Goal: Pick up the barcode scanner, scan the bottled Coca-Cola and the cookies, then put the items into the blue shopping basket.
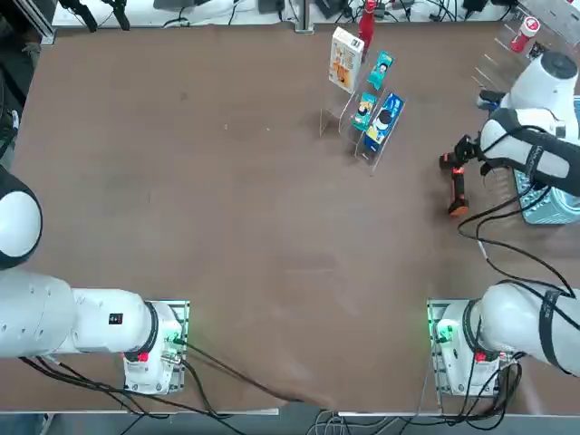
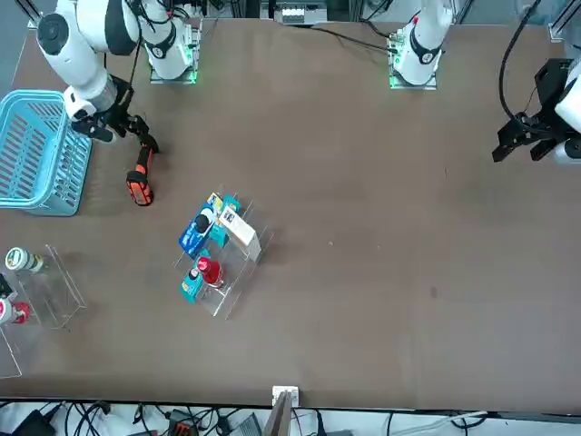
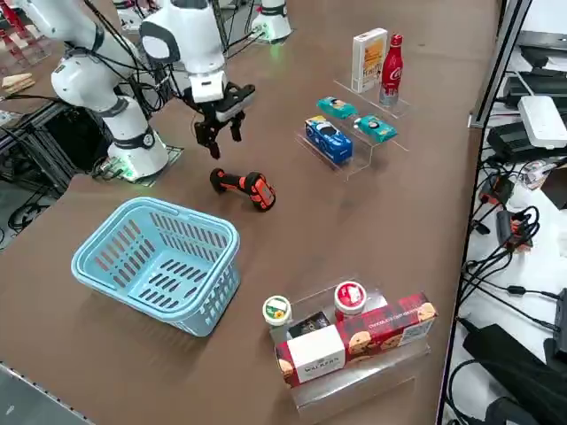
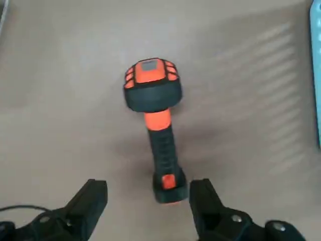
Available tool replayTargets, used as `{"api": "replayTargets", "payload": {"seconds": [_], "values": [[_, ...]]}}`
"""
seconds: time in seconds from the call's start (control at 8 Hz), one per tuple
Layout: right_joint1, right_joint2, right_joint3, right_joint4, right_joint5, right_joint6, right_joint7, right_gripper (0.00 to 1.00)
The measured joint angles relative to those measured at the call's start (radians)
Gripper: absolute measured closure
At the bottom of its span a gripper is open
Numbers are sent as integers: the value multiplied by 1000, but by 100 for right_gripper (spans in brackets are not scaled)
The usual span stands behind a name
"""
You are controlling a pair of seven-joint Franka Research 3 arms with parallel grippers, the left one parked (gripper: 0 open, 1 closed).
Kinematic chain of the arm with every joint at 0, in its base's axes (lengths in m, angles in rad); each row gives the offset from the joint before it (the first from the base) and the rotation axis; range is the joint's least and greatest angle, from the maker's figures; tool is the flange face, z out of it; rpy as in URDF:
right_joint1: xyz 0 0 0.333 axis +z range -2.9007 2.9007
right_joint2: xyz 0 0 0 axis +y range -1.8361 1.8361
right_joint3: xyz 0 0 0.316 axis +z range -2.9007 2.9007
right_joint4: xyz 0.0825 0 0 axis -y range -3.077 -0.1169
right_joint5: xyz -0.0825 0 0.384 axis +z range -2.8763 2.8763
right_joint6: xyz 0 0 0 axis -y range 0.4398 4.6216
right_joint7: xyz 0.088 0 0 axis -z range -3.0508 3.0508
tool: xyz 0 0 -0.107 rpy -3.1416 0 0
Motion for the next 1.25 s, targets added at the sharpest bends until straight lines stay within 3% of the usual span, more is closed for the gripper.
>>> {"api": "replayTargets", "payload": {"seconds": [0.38,0.62,1.25], "values": [[-89,114,-10,-29,0,155,-119,0],[-92,187,-12,-38,0,229,-130,0],[-78,278,-8,-38,0,342,-140,0]]}}
